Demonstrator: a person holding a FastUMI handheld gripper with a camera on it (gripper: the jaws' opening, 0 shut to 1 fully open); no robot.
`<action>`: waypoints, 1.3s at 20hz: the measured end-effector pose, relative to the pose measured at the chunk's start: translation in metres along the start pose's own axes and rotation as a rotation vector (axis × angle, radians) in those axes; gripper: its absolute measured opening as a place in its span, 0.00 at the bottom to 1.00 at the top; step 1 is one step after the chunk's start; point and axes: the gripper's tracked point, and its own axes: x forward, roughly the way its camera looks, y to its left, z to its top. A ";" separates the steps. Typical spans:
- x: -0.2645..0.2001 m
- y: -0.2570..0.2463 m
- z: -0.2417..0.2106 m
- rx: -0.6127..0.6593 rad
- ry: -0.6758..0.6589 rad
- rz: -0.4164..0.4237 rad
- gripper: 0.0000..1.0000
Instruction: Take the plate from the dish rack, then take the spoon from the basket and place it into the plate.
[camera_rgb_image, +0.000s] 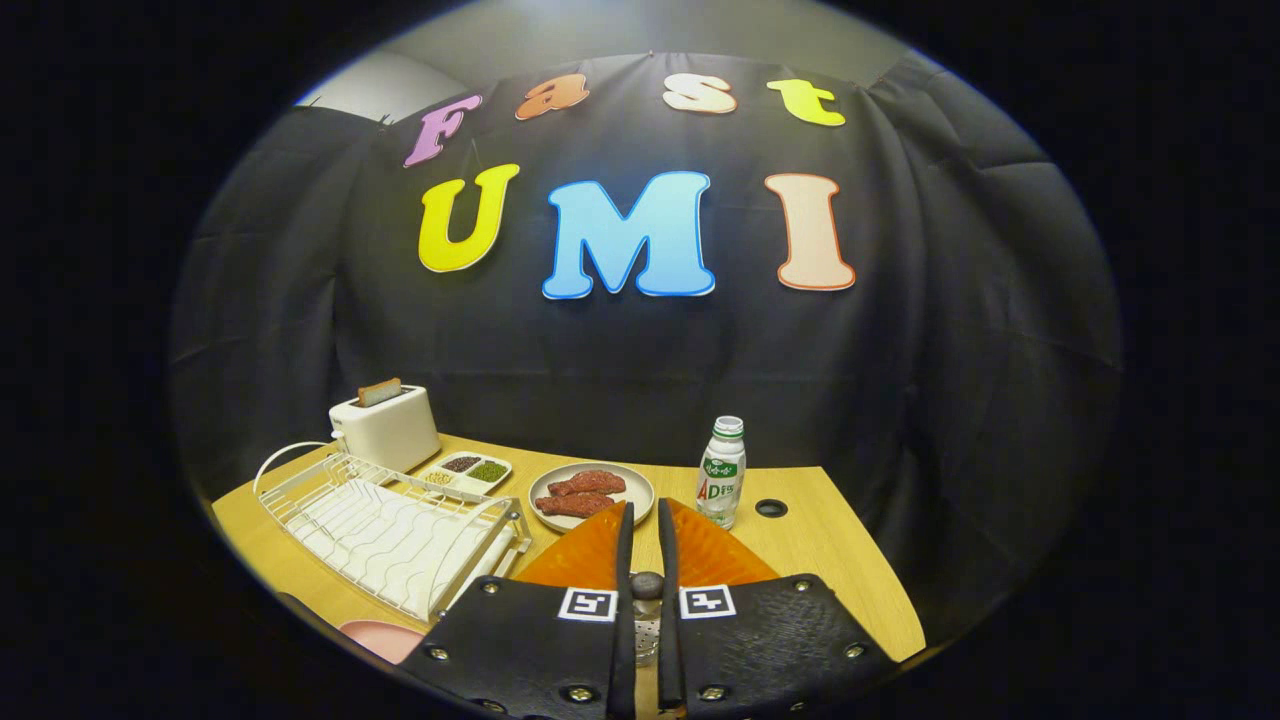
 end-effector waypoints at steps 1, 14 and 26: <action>-0.007 0.001 0.007 0.003 -0.007 -0.003 0.08; -0.097 0.035 0.035 0.001 -0.030 -0.034 0.08; -0.115 0.129 -0.030 -0.011 0.112 0.120 0.08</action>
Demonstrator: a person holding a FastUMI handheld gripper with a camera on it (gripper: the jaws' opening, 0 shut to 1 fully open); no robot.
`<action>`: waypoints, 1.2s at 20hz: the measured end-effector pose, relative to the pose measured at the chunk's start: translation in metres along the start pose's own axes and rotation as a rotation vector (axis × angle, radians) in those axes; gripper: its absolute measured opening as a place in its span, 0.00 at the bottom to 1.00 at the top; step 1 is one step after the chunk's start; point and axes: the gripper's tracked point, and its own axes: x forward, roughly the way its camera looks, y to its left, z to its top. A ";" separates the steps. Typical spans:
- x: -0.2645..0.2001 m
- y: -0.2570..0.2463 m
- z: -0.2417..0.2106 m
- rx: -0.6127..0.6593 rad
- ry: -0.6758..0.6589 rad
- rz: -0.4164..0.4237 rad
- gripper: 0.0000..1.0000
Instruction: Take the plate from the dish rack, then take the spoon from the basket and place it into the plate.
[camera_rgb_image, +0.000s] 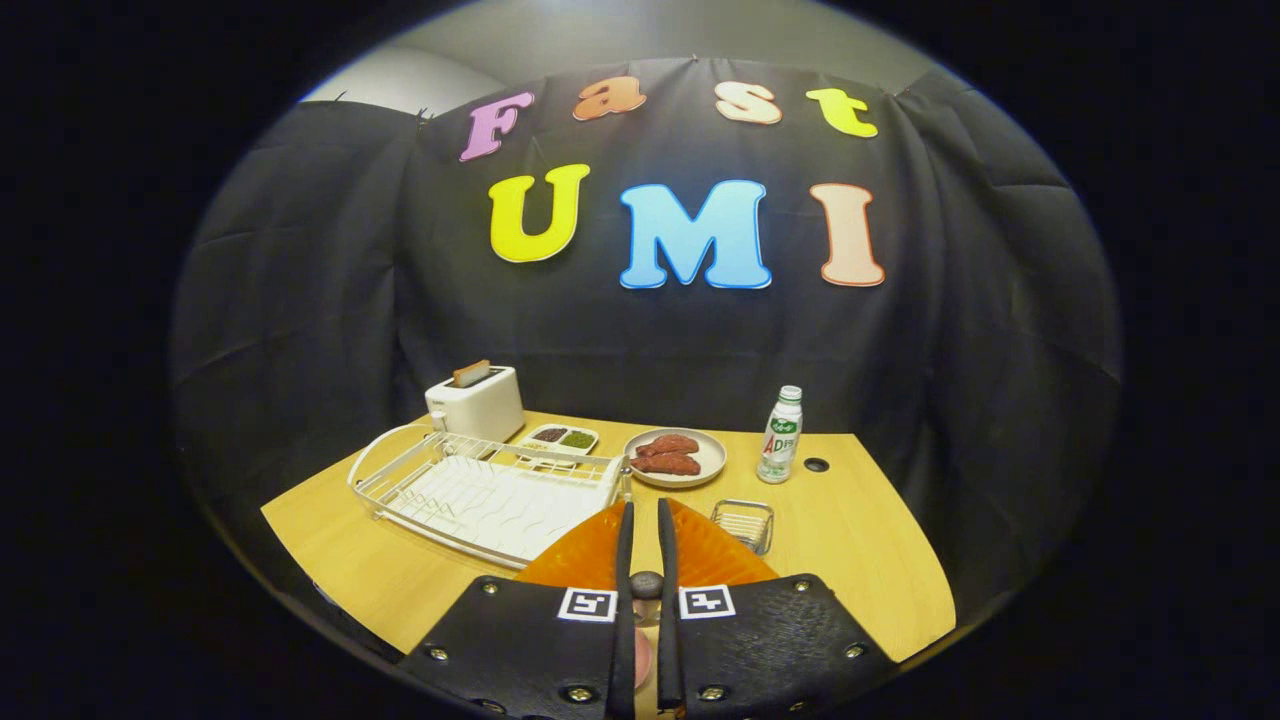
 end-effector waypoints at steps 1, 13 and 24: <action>0.003 0.010 -0.004 -0.002 0.009 0.019 0.08; 0.039 0.107 -0.050 -0.022 0.118 0.182 0.08; 0.067 0.125 -0.071 -0.027 0.179 0.222 0.12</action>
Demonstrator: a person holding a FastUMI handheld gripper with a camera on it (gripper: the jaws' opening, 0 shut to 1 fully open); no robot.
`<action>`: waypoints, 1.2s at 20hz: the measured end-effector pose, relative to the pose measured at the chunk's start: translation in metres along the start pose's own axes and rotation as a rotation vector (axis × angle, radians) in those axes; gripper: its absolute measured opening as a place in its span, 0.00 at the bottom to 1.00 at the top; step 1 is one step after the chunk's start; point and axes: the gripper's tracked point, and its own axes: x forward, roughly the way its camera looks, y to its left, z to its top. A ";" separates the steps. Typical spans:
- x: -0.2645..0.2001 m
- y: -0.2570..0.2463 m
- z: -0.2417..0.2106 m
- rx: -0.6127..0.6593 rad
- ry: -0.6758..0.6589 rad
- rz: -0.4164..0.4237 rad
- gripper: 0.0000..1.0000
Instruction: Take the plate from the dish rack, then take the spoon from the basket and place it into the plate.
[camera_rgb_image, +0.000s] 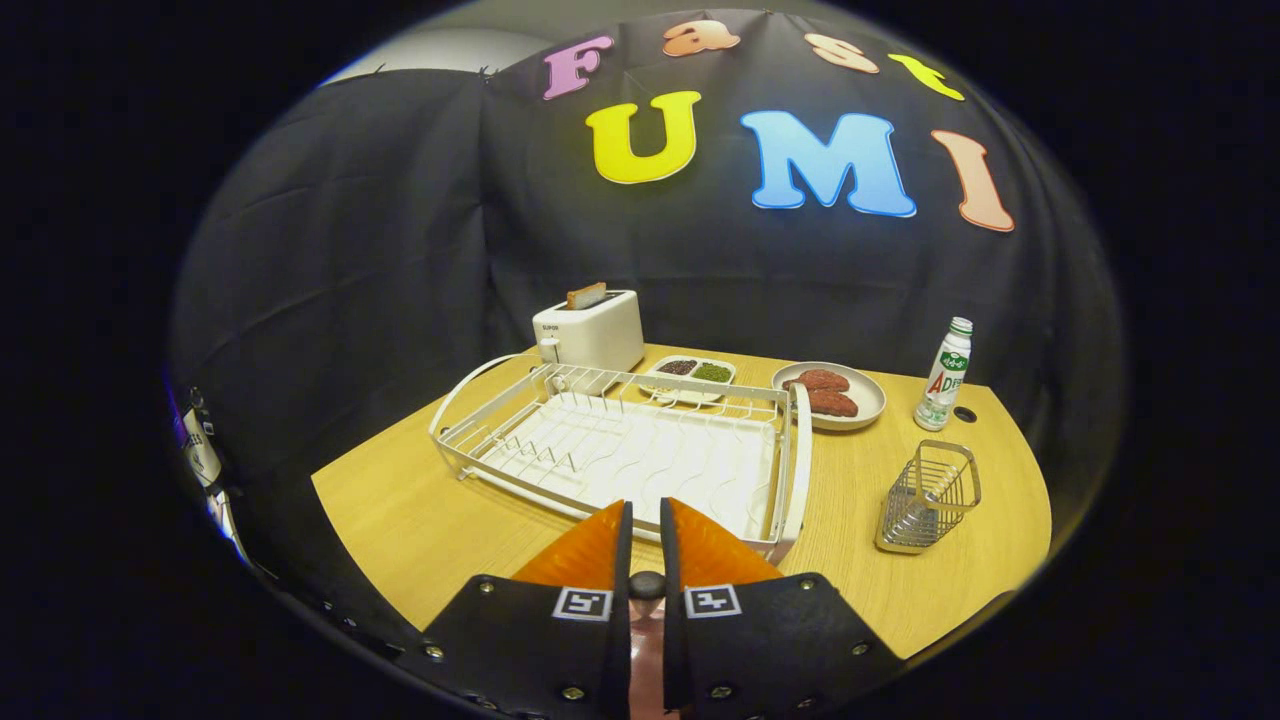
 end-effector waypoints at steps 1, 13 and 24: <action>-0.001 -0.003 0.001 -0.005 0.001 -0.004 0.14; -0.046 -0.081 0.067 -0.011 -0.164 -0.129 0.17; -0.127 -0.169 0.135 0.000 -0.353 -0.334 0.57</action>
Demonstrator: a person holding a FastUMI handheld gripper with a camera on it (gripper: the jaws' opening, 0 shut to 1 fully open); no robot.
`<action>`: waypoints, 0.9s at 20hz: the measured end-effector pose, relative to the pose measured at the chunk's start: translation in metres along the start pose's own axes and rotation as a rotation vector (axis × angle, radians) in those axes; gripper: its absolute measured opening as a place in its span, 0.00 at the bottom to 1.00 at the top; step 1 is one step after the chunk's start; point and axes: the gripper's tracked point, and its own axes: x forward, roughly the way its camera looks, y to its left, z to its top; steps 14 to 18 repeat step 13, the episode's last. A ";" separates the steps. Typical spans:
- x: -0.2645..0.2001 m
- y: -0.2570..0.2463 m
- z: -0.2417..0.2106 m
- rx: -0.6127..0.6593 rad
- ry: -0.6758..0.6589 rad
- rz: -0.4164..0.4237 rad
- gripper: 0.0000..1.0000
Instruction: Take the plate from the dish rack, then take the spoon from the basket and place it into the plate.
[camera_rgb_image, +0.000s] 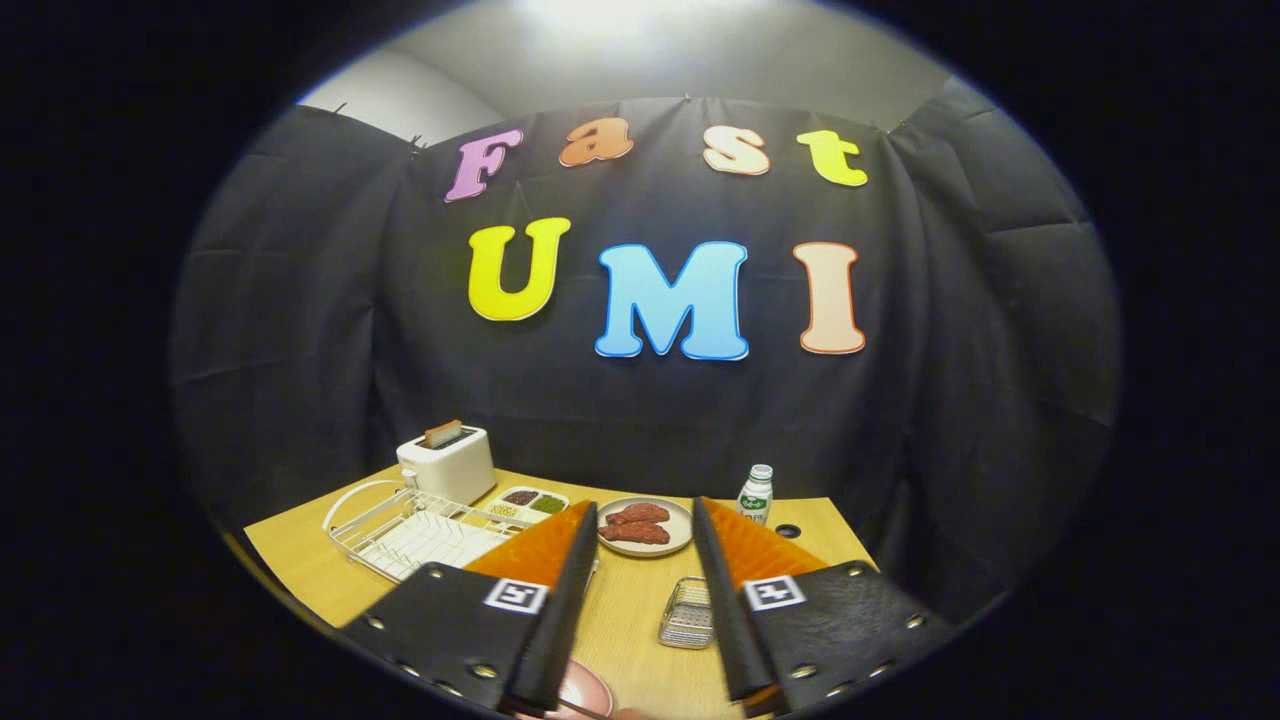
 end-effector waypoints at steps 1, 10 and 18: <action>-0.004 -0.010 -0.001 0.004 -0.003 -0.019 0.74; -0.017 -0.065 -0.018 0.041 -0.011 -0.079 0.91; -0.013 -0.075 -0.020 0.046 -0.017 -0.068 0.91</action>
